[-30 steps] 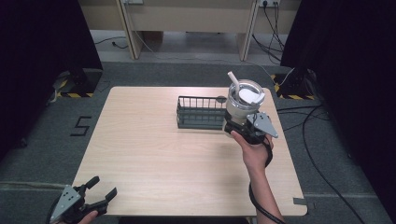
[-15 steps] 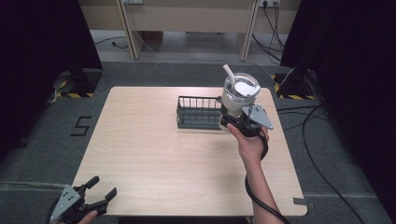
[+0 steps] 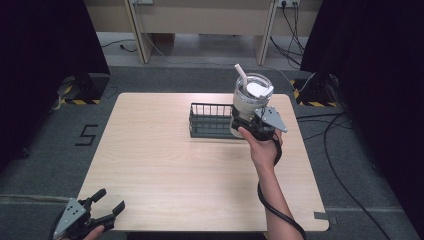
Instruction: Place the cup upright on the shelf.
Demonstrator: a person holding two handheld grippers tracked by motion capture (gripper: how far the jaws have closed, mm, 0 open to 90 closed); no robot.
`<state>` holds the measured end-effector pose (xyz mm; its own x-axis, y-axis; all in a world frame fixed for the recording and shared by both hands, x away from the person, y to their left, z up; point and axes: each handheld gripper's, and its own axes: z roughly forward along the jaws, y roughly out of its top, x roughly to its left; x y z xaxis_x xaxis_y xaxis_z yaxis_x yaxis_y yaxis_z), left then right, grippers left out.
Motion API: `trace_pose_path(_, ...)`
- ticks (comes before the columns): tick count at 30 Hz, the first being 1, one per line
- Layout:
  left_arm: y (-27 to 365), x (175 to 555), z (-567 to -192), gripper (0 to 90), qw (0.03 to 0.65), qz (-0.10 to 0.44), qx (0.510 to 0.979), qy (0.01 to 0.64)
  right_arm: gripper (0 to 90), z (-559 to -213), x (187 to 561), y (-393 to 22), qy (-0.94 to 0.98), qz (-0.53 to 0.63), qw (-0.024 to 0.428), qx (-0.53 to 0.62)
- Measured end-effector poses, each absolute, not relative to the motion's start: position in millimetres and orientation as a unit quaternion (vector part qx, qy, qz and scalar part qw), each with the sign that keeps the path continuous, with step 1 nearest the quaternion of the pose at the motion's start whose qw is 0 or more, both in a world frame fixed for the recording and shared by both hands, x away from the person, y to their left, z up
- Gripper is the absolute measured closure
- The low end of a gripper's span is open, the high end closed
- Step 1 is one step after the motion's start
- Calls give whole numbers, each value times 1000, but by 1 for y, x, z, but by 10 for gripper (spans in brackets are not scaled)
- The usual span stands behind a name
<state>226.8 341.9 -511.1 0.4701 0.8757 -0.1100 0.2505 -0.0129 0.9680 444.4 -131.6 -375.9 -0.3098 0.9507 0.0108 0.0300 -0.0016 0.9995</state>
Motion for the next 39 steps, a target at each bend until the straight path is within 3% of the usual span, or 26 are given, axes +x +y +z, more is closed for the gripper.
trace_pose_path(39, 343, 227, -512, 156, 557, 280, 649, 436, 91, -360, 489, -107, 581, 567, 398, 427)
